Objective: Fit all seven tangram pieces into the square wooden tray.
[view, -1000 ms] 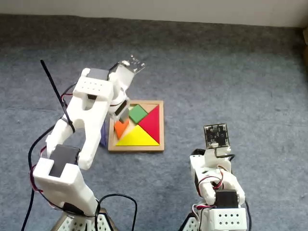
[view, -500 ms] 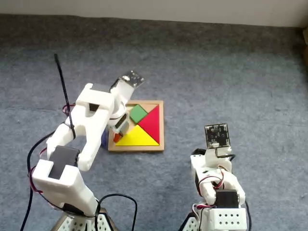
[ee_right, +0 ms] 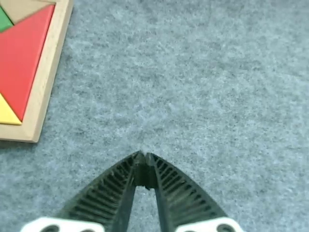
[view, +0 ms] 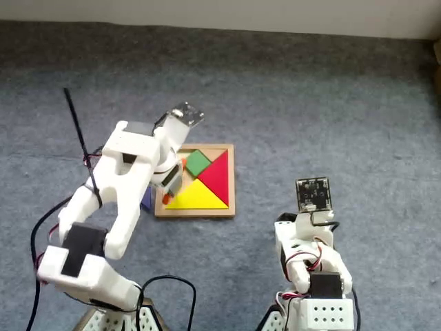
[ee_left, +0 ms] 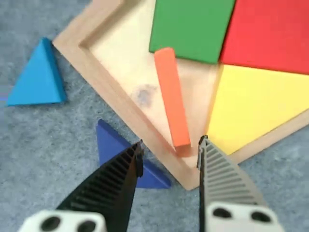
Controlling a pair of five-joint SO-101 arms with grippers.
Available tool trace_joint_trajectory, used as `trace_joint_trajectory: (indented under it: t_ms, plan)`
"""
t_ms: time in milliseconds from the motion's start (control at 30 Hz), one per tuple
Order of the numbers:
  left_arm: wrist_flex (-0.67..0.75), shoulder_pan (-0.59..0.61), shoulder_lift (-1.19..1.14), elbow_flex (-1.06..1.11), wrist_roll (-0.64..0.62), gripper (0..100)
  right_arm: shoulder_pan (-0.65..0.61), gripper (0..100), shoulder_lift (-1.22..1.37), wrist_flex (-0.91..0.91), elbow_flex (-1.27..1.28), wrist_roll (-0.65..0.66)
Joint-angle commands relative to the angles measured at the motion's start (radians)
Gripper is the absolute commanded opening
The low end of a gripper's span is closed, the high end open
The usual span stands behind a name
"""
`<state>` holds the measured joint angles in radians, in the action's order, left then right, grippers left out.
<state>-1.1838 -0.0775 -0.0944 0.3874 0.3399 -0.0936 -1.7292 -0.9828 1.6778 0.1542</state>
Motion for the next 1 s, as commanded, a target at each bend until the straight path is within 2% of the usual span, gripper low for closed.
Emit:
trace_joint_trajectory:
  t_ms: [0, 233, 467, 767, 967]
  plan:
    - [-0.015, 0.001, 0.148, -0.022, -0.014, 20, 0.015, 0.5, -0.015, 0.001, 0.147, -0.006]
    - [-0.003, 0.012, 0.131, -0.021, -0.014, 20, 0.015, 0.5, -0.015, 0.001, 0.147, -0.006]
    - [0.115, 0.107, -0.039, -0.033, -0.009, 20, 0.015, 0.5, -0.015, 0.001, 0.147, -0.006]
    - [0.106, 0.101, -0.045, -0.062, -0.012, 20, 0.015, 0.5, -0.015, 0.001, 0.147, -0.006]
    - [-0.011, 0.039, -0.045, -0.174, -0.014, 20, 0.015, 0.5, -0.015, 0.001, 0.147, -0.006]
